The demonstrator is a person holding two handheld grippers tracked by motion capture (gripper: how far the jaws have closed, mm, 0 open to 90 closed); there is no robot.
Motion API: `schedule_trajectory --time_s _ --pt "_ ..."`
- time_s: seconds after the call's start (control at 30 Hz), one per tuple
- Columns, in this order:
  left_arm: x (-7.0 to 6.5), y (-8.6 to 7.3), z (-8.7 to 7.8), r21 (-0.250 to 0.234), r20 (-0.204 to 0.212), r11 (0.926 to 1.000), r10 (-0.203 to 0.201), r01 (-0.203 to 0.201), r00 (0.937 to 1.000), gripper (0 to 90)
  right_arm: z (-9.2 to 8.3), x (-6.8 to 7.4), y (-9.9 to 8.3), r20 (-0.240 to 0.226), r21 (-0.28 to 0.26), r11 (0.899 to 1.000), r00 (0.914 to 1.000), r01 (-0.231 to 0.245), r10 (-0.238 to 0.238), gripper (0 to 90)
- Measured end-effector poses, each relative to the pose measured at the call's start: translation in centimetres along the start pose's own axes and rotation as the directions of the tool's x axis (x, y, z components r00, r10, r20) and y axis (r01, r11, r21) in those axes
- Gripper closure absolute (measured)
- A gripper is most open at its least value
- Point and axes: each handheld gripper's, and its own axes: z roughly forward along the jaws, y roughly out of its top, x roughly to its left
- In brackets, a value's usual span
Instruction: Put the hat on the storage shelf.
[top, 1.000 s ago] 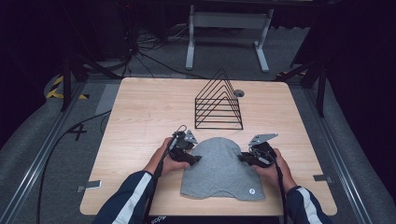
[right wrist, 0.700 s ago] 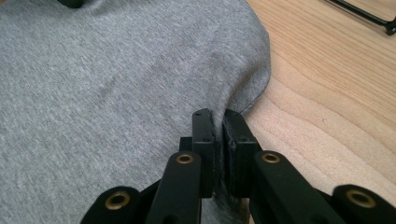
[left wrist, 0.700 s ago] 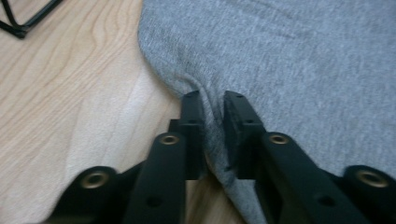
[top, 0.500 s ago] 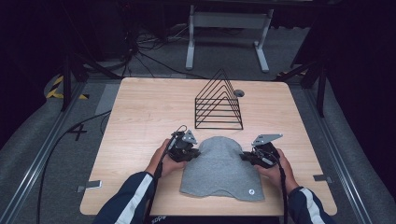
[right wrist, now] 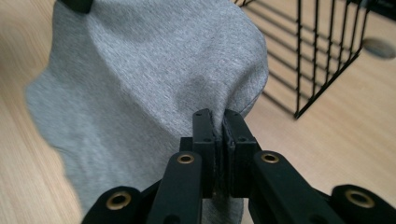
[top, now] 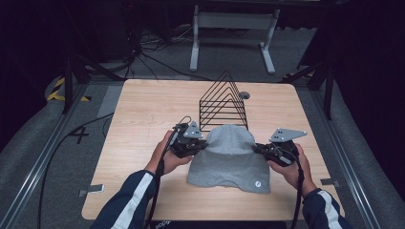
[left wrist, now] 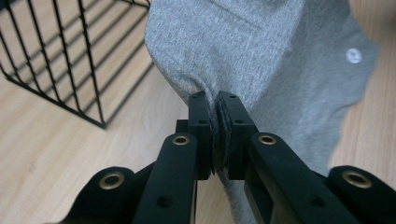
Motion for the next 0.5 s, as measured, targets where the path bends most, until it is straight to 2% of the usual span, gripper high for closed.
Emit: schedule_trajectory --time_s 0.07,0.17,0.23,0.37,0.4,0.43,0.47,0.5 --pt "0.2 1.0 -0.9 -0.011 -0.007 0.9999 0.01 -0.011 0.9999 84.9 -1.0 -0.1 1.0 0.009 -0.033 0.999 1.0 0.002 -0.002 85.4" --pt "0.3 2.4 -2.0 -0.02 -0.022 0.9993 0.032 -0.032 0.9993 85.0 -2.3 -0.2 2.6 0.021 -0.061 0.998 0.9995 0.024 -0.023 85.4" --pt "0.4 3.4 -2.8 -0.045 -0.029 0.9979 0.046 -0.047 0.9985 85.0 -3.2 -0.2 3.7 0.032 -0.077 0.996 0.9986 0.045 -0.042 85.4" --pt "0.6 5.3 -4.3 -0.065 -0.042 0.9953 0.068 -0.071 0.9968 85.1 -4.6 -0.5 5.5 0.049 -0.118 0.991 0.9974 0.058 -0.053 85.4" --pt "0.6 5.3 -4.3 -0.065 -0.042 0.9953 0.068 -0.071 0.9968 85.1 -4.6 -0.5 5.5 0.049 -0.118 0.991 0.9974 0.058 -0.053 85.4" --pt "0.8 6.2 -4.8 -0.063 -0.053 0.9945 0.081 -0.084 0.9953 85.1 -5.3 -0.8 6.8 0.063 -0.133 0.989 0.9961 0.07 -0.062 85.4" --pt "0.8 6.2 -4.8 -0.063 -0.053 0.9945 0.081 -0.084 0.9953 85.1 -5.3 -0.8 6.8 0.063 -0.133 0.989 0.9961 0.07 -0.062 85.4" --pt "1.1 7.1 -5.5 -0.076 -0.066 0.9924 0.092 -0.097 0.9935 85.1 -5.9 -1.0 8.0 0.079 -0.142 0.986 0.9939 0.087 -0.077 85.4"
